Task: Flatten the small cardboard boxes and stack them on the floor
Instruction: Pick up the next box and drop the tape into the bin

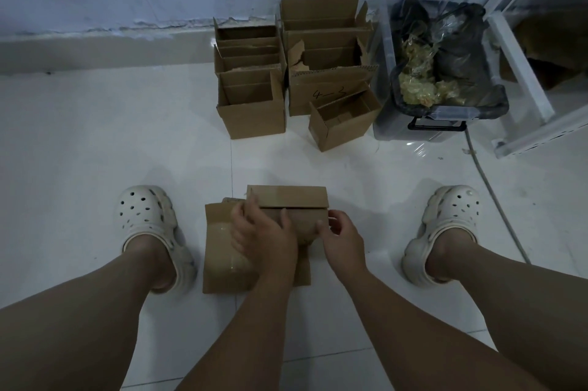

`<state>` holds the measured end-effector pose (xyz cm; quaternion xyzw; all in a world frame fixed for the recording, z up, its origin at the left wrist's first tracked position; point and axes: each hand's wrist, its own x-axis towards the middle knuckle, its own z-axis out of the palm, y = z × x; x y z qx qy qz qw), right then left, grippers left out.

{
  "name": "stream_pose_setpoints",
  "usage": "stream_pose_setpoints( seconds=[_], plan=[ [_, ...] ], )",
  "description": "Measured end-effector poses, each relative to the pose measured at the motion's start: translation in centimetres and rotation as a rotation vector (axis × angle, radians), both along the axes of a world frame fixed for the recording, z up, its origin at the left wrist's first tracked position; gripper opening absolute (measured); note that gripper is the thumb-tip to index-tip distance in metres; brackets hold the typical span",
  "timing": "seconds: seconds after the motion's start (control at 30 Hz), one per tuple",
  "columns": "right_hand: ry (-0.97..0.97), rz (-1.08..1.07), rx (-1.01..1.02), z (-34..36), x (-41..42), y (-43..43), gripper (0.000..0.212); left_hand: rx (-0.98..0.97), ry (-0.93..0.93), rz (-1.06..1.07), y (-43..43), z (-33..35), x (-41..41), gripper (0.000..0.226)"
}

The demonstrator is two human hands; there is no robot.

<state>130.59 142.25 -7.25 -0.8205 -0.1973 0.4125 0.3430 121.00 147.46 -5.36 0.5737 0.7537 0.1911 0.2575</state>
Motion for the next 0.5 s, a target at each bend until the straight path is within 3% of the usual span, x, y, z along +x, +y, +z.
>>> stream_pose_setpoints(
  seconds=[0.07,0.13,0.3,0.4,0.5],
  plan=[
    [0.037,-0.04,0.022,0.1,0.2,0.4,0.017,-0.023,-0.1,0.109,0.4,0.0,-0.6,0.062],
    [0.057,-0.07,0.02,0.1,0.2,0.8,0.02,-0.089,-0.178,0.156,0.9,-0.1,-0.8,0.059],
    [0.126,-0.153,-0.083,0.2,0.4,1.5,0.032,-0.31,-0.394,0.396,2.9,0.6,-1.0,0.022],
    [0.002,-0.062,-0.211,0.3,0.8,1.6,0.028,-0.398,-0.388,0.327,3.7,0.7,-1.5,0.021],
    [0.008,-0.002,-0.214,0.6,1.2,1.9,0.023,-0.416,-0.386,0.182,4.0,1.0,-1.3,0.025]
  ],
)
